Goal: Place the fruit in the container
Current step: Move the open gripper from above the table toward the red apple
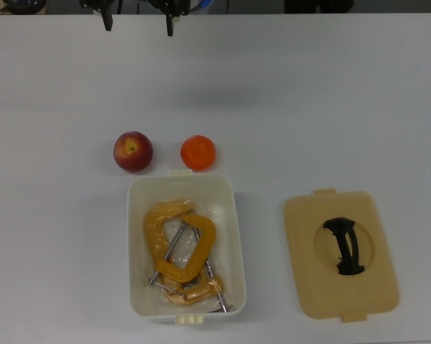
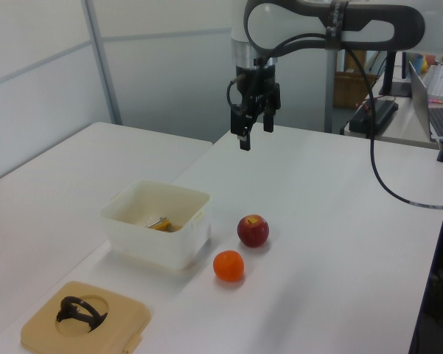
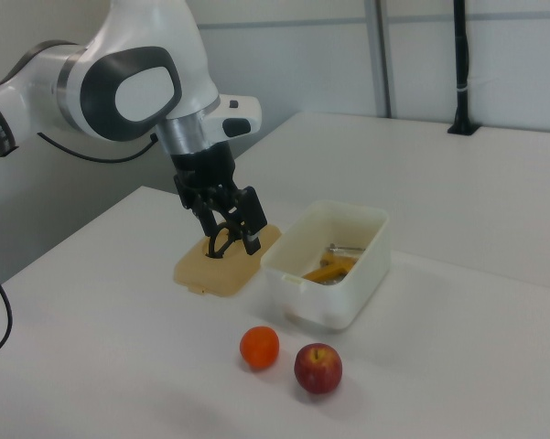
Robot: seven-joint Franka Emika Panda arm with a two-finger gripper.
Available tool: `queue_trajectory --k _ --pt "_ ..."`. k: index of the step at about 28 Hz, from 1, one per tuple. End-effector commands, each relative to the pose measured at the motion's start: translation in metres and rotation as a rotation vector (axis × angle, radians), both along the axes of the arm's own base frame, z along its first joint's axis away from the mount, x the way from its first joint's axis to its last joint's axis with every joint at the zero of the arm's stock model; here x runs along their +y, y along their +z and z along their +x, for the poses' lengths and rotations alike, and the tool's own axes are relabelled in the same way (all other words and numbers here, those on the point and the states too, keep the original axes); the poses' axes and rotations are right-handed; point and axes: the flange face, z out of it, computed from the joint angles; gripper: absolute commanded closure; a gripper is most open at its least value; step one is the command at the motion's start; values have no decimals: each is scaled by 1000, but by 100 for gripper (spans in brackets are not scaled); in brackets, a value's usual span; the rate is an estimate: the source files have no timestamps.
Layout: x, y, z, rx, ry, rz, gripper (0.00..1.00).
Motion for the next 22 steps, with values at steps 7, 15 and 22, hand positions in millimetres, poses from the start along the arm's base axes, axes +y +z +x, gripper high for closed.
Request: queue_trajectory --k 7,15,22 --pt "-26 -38 11 52 -22 42 0" --pt "-63 -113 35 157 -46 -33 0" --pt "-66 -195 55 171 -20 -89 0"
